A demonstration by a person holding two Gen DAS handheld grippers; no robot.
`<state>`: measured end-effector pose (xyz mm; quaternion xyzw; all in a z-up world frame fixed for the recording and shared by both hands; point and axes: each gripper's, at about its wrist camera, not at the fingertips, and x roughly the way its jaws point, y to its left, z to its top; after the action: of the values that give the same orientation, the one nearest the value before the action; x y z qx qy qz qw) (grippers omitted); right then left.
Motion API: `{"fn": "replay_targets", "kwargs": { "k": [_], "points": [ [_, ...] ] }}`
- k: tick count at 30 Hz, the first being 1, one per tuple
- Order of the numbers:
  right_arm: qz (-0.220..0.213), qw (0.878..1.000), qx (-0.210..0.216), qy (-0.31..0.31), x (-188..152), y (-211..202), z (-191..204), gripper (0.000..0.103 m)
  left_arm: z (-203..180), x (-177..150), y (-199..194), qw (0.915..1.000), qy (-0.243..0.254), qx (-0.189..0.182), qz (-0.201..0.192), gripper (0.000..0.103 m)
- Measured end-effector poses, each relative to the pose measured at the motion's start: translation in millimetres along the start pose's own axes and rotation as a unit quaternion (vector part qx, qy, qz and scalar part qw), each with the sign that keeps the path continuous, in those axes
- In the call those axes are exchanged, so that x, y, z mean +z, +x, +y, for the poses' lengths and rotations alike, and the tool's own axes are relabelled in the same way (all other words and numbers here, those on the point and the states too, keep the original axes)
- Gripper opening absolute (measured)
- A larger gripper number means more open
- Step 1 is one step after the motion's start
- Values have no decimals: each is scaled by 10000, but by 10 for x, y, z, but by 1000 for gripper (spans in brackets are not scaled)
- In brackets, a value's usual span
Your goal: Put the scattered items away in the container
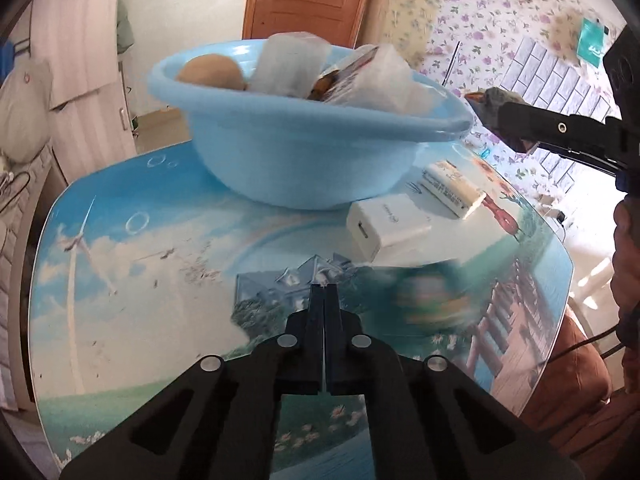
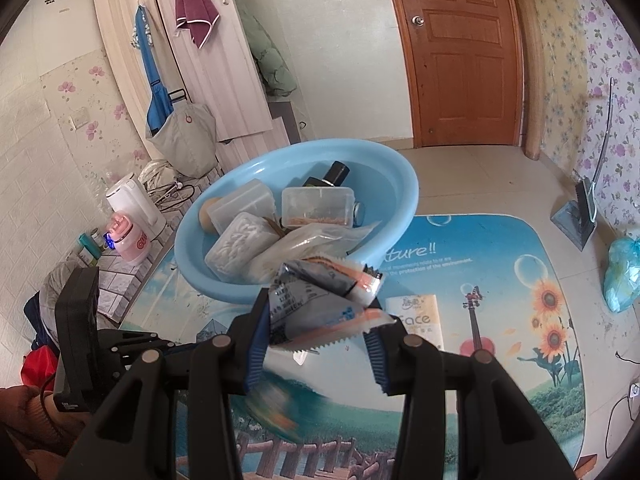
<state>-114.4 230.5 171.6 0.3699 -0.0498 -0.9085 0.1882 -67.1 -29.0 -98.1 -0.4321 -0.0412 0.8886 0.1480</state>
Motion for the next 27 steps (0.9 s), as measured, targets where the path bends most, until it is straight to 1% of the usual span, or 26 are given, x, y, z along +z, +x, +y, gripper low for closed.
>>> {"fn": "replay_targets", "kwargs": {
  "k": [3,6,9,10,11,12,14,15,16,17,20,22,27],
  "points": [
    [16,10000,-6,14,-16,-15,9,42,-4,-61,-28,9999,-15,-103,-14,0],
    [12,10000,-1,26,-25,-22,6,42,11,-62,-61,10000,-61,-60,-10,0],
    [-7,10000,-7,32,-50,-41,5,42,-31,-68,-91,10000,14,-45,-84,1],
    [-10,10000,-13,38,-61,-49,1,42,-53,-66,-89,9999,56,-71,-71,6],
    [-13,10000,-19,46,-71,-58,-4,42,-65,-68,-98,9999,81,-78,-57,15],
    [-14,10000,-28,53,-82,-68,-14,42,-76,-67,-111,9999,118,-98,-49,21],
    [-17,9999,-63,88,-113,-94,-52,42,-146,-77,-131,9994,282,-199,-71,47],
    [-15,9999,-81,118,-121,-105,-81,42,-190,-79,-144,9989,395,-242,-79,53],
    [-15,9998,-104,153,-136,-117,-109,42,-216,-76,-156,9985,466,-262,-85,60],
    [-12,9997,-136,195,-157,-133,-146,42,-267,-75,-153,9978,588,-283,-88,65],
    [14,9992,-255,323,-228,-187,-262,42,-366,-56,-113,9961,823,-308,-46,70],
    [29,9987,-318,398,-266,-221,-329,42,-411,-41,-75,9951,935,-331,-11,71],
    [37,9974,-448,568,-362,-295,-498,42,-544,-25,86,9912,1273,-311,190,76]
  ]
}}
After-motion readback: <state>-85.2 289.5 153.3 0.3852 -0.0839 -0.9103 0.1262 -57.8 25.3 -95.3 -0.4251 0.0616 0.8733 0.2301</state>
